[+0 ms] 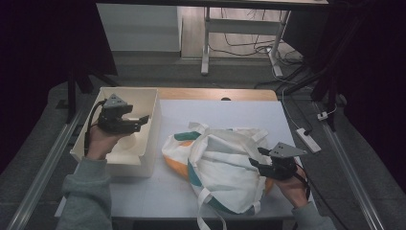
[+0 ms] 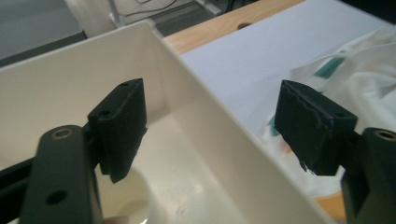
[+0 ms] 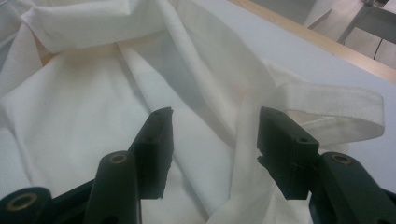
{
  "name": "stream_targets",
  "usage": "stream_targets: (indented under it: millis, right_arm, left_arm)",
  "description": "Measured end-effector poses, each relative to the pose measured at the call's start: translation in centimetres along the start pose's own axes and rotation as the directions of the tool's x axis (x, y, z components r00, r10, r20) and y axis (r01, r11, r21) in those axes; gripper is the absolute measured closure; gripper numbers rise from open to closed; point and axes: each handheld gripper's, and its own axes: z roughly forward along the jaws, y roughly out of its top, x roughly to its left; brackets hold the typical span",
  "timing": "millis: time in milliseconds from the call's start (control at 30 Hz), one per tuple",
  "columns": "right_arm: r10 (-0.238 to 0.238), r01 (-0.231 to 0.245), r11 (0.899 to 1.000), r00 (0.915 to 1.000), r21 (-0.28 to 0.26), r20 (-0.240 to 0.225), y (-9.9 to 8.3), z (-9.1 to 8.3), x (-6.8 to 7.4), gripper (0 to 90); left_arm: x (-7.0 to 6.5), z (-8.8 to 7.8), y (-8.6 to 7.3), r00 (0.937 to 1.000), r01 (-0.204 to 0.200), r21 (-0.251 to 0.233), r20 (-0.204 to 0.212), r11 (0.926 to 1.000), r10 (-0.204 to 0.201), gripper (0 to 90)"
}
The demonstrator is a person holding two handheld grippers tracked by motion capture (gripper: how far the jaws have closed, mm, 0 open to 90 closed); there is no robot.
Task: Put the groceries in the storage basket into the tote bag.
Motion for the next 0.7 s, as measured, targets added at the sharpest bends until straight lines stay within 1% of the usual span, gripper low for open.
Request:
stream_targets:
  millis: [100,167,233,300,433,533,667,700]
  right_arm:
    - [-0.006,0.006,1.000,1.0000,-0.001,0.003,0.1,-0.1,0.0,45.8]
    - [-0.004,0.004,1.000,1.0000,0.000,0.004,0.1,-0.1,0.1,45.8]
    - [-0.003,0.003,1.000,1.0000,0.005,0.005,0.0,0.0,0.0,45.8]
    - [-0.004,0.004,1.000,1.0000,0.007,0.003,0.0,0.0,0.0,45.7]
    - [-0.010,0.010,1.000,0.9999,0.006,0.002,0.1,0.0,0.1,45.7]
    - [-0.013,0.013,1.000,0.9999,0.007,0.004,0.1,0.0,0.2,45.7]
    - [-0.013,0.013,1.000,0.9999,0.012,0.003,0.0,0.1,0.1,45.6]
    - [-0.013,0.013,1.000,0.9999,0.011,0.001,-0.1,0.2,0.1,45.6]
  left_arm:
    - [1.2,0.5,-0.5,0.9989,0.017,0.041,-0.045,0.9990,-0.015,18.9]
    - [1.8,0.8,-0.9,0.9971,0.029,0.069,-0.073,0.9972,-0.024,15.7]
    - [2.3,1.1,-1.2,0.9949,0.026,0.111,-0.100,0.9934,-0.015,12.2]
    - [2.7,1.4,-1.6,0.9938,0.026,0.147,-0.111,0.9888,-0.010,9.7]
    - [3.6,2.2,-2.3,0.9897,0.059,0.183,-0.139,0.9813,-0.033,4.3]
    - [4.2,2.6,-2.8,0.9877,0.081,0.197,-0.148,0.9771,-0.052,2.6]
    - [5.0,3.0,-3.4,0.9829,0.111,0.212,-0.168,0.9710,-0.076,0.8]
    - [5.2,3.1,-3.5,0.9825,0.117,0.214,-0.167,0.9700,-0.081,0.3]
